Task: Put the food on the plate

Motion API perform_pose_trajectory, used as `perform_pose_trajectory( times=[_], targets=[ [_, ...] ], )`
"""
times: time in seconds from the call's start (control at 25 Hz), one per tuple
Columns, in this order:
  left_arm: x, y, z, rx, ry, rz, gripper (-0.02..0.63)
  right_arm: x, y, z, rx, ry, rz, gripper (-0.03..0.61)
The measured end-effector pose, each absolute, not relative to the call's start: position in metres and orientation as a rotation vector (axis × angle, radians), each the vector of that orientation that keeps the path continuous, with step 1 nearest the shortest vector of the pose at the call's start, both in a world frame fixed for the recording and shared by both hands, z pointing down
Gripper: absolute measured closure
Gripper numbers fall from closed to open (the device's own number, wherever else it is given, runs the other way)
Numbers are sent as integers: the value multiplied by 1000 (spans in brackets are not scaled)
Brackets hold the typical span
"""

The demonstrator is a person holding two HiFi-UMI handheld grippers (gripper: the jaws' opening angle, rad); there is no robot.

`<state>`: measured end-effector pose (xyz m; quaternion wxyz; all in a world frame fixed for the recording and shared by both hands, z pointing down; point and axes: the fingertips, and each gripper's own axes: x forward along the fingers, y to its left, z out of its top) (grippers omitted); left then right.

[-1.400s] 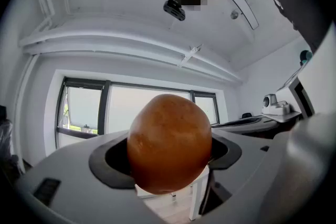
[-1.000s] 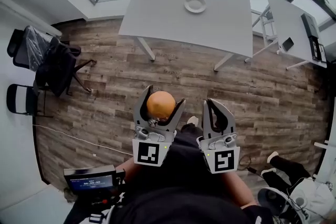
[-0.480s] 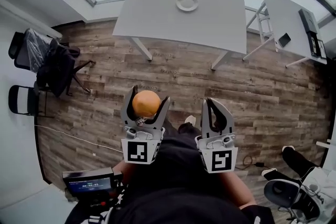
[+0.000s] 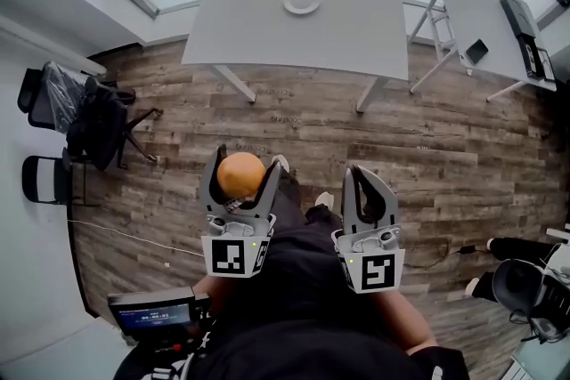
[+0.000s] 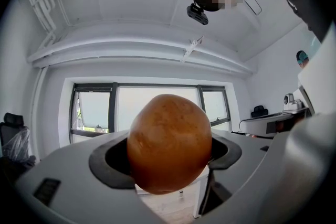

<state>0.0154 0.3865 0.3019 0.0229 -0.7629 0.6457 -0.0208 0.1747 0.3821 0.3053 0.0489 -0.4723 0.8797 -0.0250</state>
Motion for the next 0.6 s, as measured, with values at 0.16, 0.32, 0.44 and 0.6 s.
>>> perform_pose_trajectory(
  times=[0.16, 0.32, 0.44, 0.6],
  targets=[
    [22, 383, 303, -2370, 1992, -59, 241, 175, 380, 309, -1418, 2693, -64, 571],
    [25, 378, 306, -2380, 1977, -68, 241, 171, 376, 310, -1392, 2722, -32, 571],
    [28, 368, 310, -2400, 1967, -54, 241, 171, 369, 310, -1386, 2739, -3, 571],
    [35, 353, 313, -2426, 1954, -3, 241, 175, 355, 312, -1391, 2746, 10, 571]
  ],
)
